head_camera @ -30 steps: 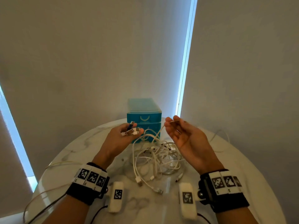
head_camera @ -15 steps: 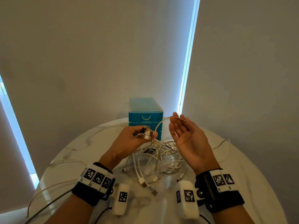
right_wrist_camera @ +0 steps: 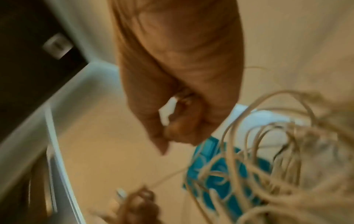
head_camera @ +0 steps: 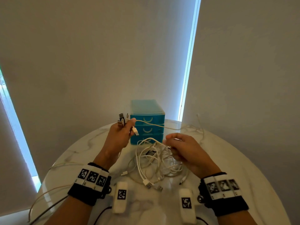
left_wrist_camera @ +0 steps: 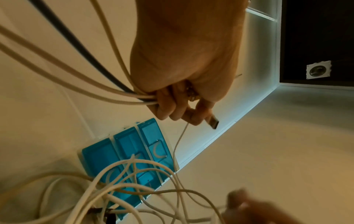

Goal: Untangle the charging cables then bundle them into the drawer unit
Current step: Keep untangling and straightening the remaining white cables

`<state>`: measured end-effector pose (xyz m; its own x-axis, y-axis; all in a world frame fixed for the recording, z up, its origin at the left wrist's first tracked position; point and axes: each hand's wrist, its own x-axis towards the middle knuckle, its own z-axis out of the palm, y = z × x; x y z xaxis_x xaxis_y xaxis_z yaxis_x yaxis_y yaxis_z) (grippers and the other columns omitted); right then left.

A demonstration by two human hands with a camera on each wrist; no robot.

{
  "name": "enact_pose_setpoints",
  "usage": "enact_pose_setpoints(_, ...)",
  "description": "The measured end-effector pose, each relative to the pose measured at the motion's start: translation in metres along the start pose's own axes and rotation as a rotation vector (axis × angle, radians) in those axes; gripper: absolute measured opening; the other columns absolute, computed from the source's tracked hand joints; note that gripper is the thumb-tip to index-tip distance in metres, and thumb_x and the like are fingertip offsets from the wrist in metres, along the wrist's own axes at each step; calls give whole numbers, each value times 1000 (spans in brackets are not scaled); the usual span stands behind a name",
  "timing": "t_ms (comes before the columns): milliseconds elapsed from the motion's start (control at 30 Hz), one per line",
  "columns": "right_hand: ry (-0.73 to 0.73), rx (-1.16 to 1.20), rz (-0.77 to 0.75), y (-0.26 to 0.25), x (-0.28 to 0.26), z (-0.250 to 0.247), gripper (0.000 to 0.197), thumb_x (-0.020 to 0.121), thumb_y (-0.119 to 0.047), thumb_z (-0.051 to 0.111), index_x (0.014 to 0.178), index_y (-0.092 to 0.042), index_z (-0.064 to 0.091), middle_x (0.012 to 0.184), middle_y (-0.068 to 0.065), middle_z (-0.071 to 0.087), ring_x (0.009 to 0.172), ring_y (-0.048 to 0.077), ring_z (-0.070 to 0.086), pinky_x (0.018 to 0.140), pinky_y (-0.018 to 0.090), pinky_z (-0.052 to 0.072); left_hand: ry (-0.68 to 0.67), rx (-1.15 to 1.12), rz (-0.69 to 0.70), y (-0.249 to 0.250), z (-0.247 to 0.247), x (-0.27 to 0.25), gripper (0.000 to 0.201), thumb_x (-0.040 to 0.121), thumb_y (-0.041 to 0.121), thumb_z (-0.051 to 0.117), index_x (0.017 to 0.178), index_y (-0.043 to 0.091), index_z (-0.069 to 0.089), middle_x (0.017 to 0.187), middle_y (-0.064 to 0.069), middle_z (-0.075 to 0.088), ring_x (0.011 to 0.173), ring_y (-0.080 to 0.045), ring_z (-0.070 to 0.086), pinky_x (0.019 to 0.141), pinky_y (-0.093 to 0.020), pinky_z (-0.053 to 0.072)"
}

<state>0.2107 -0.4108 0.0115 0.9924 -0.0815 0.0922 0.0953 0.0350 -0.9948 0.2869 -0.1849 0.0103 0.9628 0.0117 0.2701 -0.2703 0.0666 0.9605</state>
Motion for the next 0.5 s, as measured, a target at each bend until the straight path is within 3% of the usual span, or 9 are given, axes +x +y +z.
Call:
enact_pose_setpoints(67,-156,501,-68,-24,-10,6,27,97,-14,69,122,-4,65,74,0,54,54,8,44,46,19,35,-114,-22,-26,4,-1,-4,35,106,33,66,75,21,58,56,4,37,49,-12,24,46,-24,21)
enact_pose_setpoints(100,-152,612,-164,-32,-13,9,35,97,-16,67,130,-3,64,83,2,62,63,10,55,52,19,44,-188,-21,-21,6,0,-7,34,106,31,66,75,21,58,56,5,34,49,-12,22,45,-24,20)
enact_pose_setpoints(133,-118,571,-276,-37,-14,13,38,98,-14,66,134,-4,64,97,3,70,79,12,67,64,19,54,-257,-6,-16,8,1,-10,33,107,29,66,76,20,58,56,6,33,48,-11,22,45,-24,20)
enact_pose_setpoints(167,-64,397,-383,-36,-14,17,38,98,-9,67,137,-8,64,114,-1,75,100,9,73,78,19,59,-319,20,-8,9,2,-13,32,107,28,65,77,19,58,55,7,34,48,-10,24,45,-23,21)
enact_pose_setpoints(233,28,-127,-514,-24,-13,23,46,99,3,67,137,-22,65,137,-12,69,128,-3,63,92,8,52,-428,74,28,13,4,-18,30,107,25,64,78,18,60,56,8,39,48,-8,28,46,-22,24)
enact_pose_setpoints(333,31,-682,-483,0,-3,19,42,100,-11,72,133,-35,63,142,-14,62,132,-3,54,90,-6,40,-483,78,52,15,4,-20,28,107,23,64,80,17,63,59,7,38,51,-10,27,47,-23,25)
enact_pose_setpoints(433,5,-689,-440,8,6,10,24,102,-41,71,125,-38,68,124,-19,71,120,-4,62,86,2,47,-454,43,50,14,7,-20,27,106,26,65,81,20,65,60,7,39,51,-9,29,48,-23,25)
enact_pose_setpoints(500,-4,-678,-474,8,7,9,28,101,-52,66,125,-39,69,117,-18,74,118,-1,66,94,12,50,-416,-26,37,14,9,-19,25,104,29,68,81,21,67,58,6,37,49,-9,26,46,-23,23)
